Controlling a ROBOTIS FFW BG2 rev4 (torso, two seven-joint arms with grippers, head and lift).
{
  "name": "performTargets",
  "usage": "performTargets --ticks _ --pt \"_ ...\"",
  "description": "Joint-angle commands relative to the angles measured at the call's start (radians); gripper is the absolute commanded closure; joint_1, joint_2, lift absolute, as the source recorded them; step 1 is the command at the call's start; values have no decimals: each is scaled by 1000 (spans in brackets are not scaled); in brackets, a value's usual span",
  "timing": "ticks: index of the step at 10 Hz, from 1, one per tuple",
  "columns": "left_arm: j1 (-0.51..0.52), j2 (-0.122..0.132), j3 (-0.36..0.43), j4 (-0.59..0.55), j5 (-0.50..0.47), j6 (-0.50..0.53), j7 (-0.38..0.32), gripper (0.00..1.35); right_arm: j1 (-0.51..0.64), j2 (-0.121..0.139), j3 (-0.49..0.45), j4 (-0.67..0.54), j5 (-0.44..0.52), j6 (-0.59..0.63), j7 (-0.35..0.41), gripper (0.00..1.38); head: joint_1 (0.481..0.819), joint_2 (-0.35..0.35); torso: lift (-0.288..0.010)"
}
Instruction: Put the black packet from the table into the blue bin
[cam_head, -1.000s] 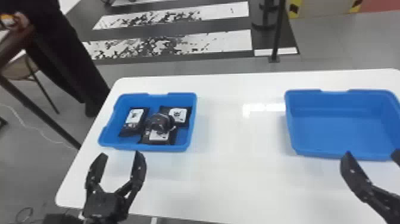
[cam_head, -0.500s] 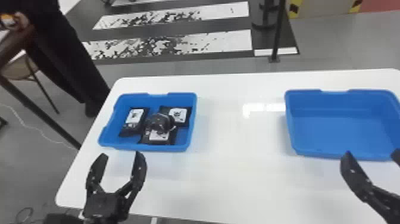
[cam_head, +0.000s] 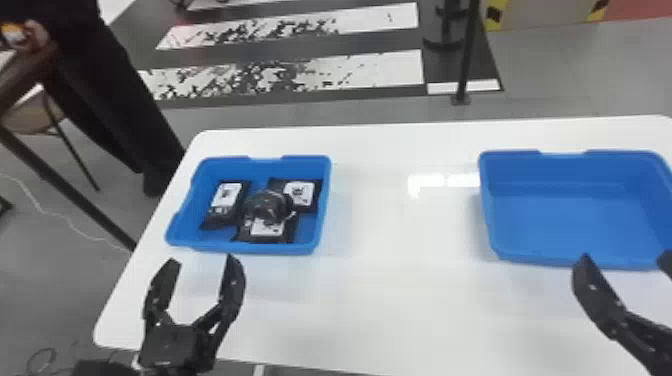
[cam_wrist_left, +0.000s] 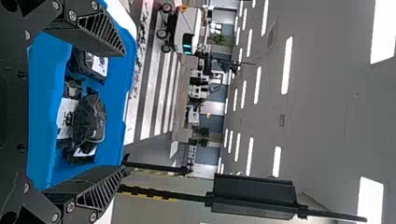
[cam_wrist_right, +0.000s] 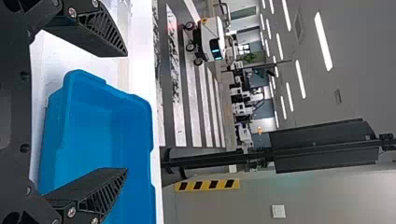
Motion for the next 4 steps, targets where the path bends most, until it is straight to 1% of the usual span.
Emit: performTargets --ticks 1,4 --pt "1 -3 -2 0 6 5 0 180 0 0 -2 0 -2 0 0 137 695 189 -110" --pt "1 -3 -6 0 8 5 1 180 2 0 -2 0 -4 0 0 137 695 189 -110"
